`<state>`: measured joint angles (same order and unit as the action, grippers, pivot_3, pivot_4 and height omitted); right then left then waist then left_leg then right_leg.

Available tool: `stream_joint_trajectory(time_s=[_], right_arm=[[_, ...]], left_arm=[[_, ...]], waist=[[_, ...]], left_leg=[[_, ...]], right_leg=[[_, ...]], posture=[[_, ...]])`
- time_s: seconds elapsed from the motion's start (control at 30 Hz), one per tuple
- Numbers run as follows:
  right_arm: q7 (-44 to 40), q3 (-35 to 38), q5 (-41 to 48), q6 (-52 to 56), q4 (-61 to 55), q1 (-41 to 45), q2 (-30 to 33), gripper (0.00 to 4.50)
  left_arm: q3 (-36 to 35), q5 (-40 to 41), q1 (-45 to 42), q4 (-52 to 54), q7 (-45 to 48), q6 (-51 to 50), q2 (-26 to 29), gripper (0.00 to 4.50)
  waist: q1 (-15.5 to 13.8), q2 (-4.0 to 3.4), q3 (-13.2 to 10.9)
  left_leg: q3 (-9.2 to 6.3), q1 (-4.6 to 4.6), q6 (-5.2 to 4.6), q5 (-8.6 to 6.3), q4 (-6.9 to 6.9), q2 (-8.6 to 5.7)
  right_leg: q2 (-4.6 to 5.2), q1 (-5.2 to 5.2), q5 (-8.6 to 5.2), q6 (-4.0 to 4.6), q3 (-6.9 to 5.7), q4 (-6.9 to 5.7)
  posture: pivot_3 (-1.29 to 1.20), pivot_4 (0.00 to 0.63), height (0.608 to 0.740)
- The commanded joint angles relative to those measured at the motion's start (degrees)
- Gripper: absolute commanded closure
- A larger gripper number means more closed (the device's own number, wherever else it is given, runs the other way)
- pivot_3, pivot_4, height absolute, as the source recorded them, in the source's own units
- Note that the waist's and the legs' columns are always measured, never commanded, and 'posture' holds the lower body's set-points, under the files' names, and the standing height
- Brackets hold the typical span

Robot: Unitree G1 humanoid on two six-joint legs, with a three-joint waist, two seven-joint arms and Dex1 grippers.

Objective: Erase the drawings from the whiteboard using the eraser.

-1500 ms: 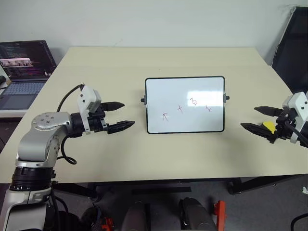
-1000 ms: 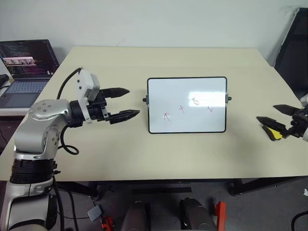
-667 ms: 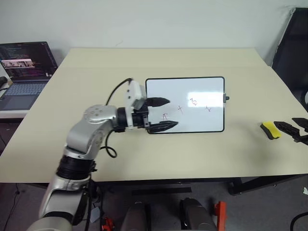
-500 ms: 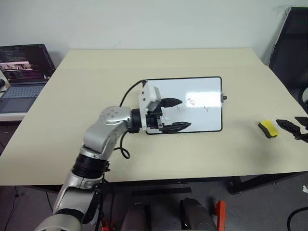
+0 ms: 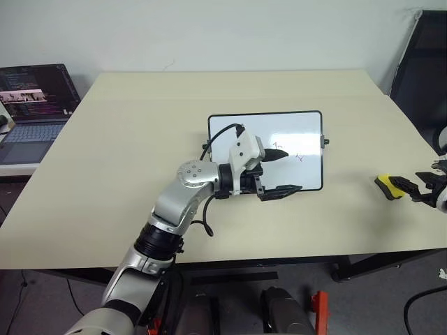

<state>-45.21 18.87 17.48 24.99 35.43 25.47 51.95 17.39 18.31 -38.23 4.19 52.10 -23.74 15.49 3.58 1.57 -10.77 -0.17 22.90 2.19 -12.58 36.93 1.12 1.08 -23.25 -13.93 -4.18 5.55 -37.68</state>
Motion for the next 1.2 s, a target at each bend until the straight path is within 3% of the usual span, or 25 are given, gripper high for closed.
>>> stream_joint_trajectory(time_s=[0.03,0.7,0.83,1.03,1.2], right_arm=[[-0.3,-0.6,-1.2,-3.1,3.5,2.2,-0.3,0.02],[-2.8,-3.9,-4.8,-9.0,17.0,7.6,-0.9,0.02],[-2.6,-3.8,-4.8,-9.4,17.8,7.8,-1.4,0.88],[-2.5,-3.4,-4.4,-9.3,17.8,7.8,-1.8,3.08],[-3.0,-2.2,-3.1,-8.2,15.2,6.2,-1.5,3.21]], left_arm=[[0.9,0.2,-0.3,2.9,-0.3,0.3,-1.6,0.0],[-0.3,1.0,0.5,4.6,1.2,-1.2,-0.7,0.0],[-0.5,1.1,0.9,5.2,0.9,-1.6,-0.5,0.0],[-0.6,1.0,1.0,5.2,0.9,-1.8,-0.4,0.0],[-0.5,0.9,1.0,5.2,0.8,-1.8,-0.3,0.0]], waist=[[0.0,0.0,0.0],[0.1,0.0,0.0],[0.1,0.0,0.0],[0.1,0.0,0.0],[0.2,0.0,0.0]], left_leg=[[0.0,0.0,0.0,0.0,0.0,0.0],[0.03,0.0,-0.01,-0.01,-0.01,-0.02],[0.03,0.0,-0.01,-0.01,-0.01,-0.02],[0.03,0.0,-0.01,-0.01,-0.01,-0.02],[0.02,0.0,-0.01,-0.01,-0.01,-0.02]], right_leg=[[0.0,0.0,0.0,0.0,0.0,0.0],[0.01,0.0,0.0,-0.01,0.02,0.03],[0.01,0.0,0.0,-0.01,0.03,0.03],[0.01,0.0,0.0,-0.01,0.03,0.03],[0.01,0.0,0.0,-0.01,0.03,0.03]], posture=[[0.0,0.15,0.74],[0.0,0.15,0.74],[0.0,0.15,0.74],[0.0,0.15,0.74],[0.0,0.15,0.74]])
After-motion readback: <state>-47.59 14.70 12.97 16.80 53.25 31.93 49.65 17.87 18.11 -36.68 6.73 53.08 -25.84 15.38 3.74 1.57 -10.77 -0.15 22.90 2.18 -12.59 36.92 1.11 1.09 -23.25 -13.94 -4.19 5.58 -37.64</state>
